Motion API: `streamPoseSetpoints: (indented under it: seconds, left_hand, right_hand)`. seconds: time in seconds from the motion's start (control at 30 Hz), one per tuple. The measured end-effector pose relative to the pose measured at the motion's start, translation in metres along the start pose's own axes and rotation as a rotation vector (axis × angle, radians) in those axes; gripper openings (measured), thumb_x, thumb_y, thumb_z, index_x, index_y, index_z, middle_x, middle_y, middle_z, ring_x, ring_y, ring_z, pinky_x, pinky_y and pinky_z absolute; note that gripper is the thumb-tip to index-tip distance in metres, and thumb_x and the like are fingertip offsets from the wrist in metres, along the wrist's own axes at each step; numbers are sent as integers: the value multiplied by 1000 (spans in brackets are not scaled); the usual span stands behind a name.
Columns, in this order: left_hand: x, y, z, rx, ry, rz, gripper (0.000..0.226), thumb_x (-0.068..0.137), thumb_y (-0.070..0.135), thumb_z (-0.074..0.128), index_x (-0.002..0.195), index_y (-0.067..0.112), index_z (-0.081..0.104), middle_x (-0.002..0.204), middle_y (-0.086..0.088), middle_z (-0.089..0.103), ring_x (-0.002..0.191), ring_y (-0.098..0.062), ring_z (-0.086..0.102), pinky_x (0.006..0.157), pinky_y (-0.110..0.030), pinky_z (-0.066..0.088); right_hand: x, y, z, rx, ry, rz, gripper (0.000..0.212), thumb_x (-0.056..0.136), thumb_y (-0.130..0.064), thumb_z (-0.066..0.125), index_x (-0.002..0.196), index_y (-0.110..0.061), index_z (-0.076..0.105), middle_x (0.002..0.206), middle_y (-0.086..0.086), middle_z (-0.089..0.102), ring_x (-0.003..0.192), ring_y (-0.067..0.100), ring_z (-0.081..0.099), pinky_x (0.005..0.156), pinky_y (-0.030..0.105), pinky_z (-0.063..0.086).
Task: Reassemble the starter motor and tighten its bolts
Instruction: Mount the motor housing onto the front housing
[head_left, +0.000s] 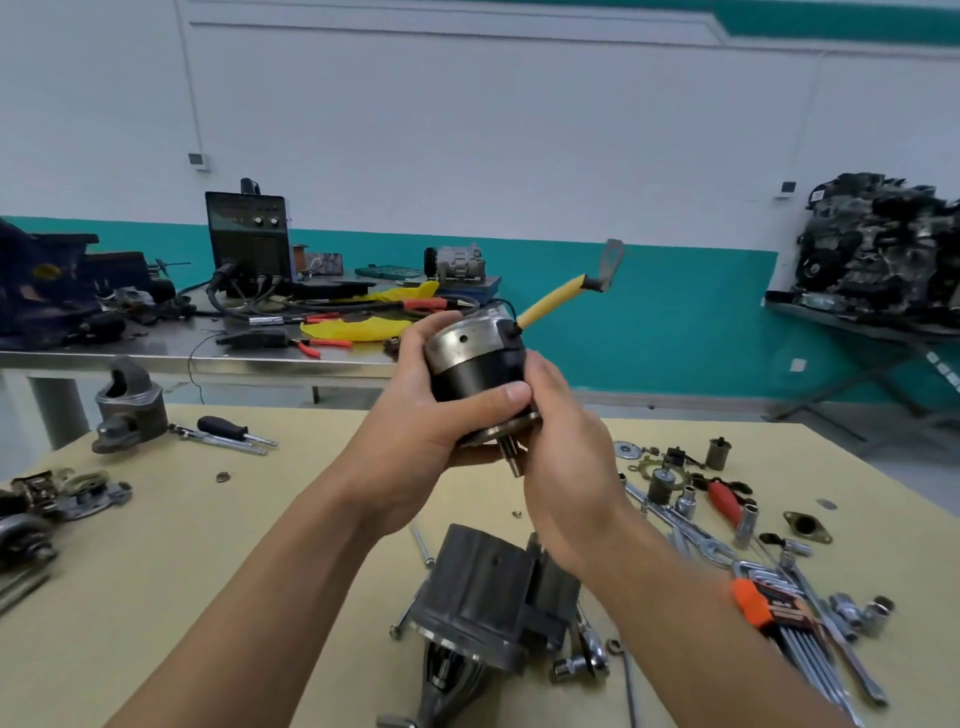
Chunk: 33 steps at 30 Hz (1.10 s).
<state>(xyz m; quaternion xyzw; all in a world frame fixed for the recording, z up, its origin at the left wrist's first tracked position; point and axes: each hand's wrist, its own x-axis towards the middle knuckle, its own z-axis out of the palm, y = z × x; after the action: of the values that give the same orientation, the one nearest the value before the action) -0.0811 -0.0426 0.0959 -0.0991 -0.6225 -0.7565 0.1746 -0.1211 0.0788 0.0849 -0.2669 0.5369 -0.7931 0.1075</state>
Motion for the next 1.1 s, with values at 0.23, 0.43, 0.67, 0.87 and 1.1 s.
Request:
streamPoseSetpoints:
  seconds: [0.23, 0.43, 0.67, 0.87, 1.1]
  left_hand:
    - [8, -28, -5, 71, 184, -41, 68, 57, 27, 90, 117, 32, 58, 113, -6, 69, 84, -24, 76, 62, -38, 60]
    - [11, -42, -11, -9, 382, -25, 61, 53, 22, 91, 105, 29, 60, 105, -2, 67, 86, -26, 71, 57, -34, 57]
    - [6, -32, -9, 2, 358, 31, 68, 47, 28, 90, 107, 29, 58, 111, -6, 66, 92, -27, 71, 62, -37, 60]
    - [-3, -21, -10, 94, 306, 90, 59, 62, 17, 89, 111, 30, 58, 111, -3, 61, 91, -22, 68, 62, -28, 59]
    - [-29, -10, -7, 205, 228, 161, 72, 53, 20, 98, 113, 28, 60, 106, 4, 65, 90, -16, 69, 64, -30, 60]
  right_hand:
    - [4, 2, -36, -581, -95, 30, 71, 80, -81, 15, 130, -51, 56, 123, -33, 58, 119, -10, 47, 96, 24, 31]
    - [-9, 34, -105, -940, 308, 67, 75, 92, -72, 40, 137, -15, 55, 125, -3, 63, 109, 14, 58, 95, 37, 47]
    - [-16, 64, -93, -960, 78, 288, 64, 72, -69, 73, 115, -22, 62, 109, -2, 69, 91, 17, 65, 75, 34, 57]
    - [-25, 67, -80, -632, 277, 56, 25, 83, -39, 79, 97, -24, 64, 92, 1, 69, 87, 23, 69, 76, 34, 59]
    - [-42, 34, -54, -578, 419, -361, 45, 65, -69, 73, 84, -29, 66, 72, -10, 67, 68, 2, 62, 61, 12, 47]
